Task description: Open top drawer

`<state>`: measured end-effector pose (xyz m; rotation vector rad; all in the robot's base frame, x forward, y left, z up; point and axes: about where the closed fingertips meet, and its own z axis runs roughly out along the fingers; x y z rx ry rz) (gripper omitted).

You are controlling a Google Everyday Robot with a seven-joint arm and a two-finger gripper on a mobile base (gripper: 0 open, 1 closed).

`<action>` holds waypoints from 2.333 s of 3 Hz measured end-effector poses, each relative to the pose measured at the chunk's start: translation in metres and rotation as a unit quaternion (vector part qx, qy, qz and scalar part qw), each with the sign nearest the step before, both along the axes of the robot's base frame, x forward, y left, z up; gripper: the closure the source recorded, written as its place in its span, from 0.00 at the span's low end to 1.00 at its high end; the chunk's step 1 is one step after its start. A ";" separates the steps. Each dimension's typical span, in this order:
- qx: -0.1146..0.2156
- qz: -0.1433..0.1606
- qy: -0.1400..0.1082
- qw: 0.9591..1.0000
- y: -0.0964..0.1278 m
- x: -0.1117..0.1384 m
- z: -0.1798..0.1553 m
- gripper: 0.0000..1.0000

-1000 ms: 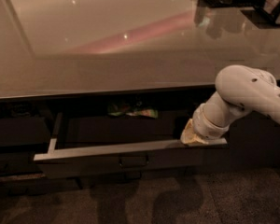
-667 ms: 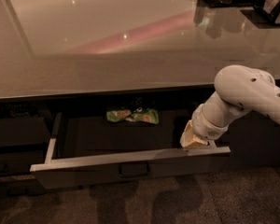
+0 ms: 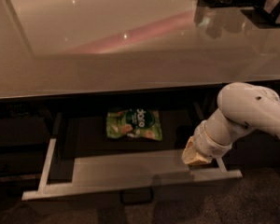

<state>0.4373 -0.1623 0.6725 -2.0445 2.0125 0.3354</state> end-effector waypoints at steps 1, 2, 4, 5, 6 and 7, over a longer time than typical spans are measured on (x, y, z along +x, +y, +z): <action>-0.003 0.017 0.008 1.000 0.000 -0.040 -0.015 1.00; -0.006 0.025 0.012 1.000 -0.001 -0.060 -0.023 1.00; -0.002 0.046 0.007 0.999 0.007 -0.107 -0.038 1.00; 0.012 0.051 0.008 0.999 0.011 -0.122 -0.036 1.00; 0.021 0.053 0.025 0.998 0.010 -0.164 -0.051 1.00; 0.021 0.053 0.025 0.998 0.010 -0.164 -0.051 1.00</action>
Offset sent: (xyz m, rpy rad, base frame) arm -0.1278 0.0010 -0.0502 -0.0240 0.0386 0.1107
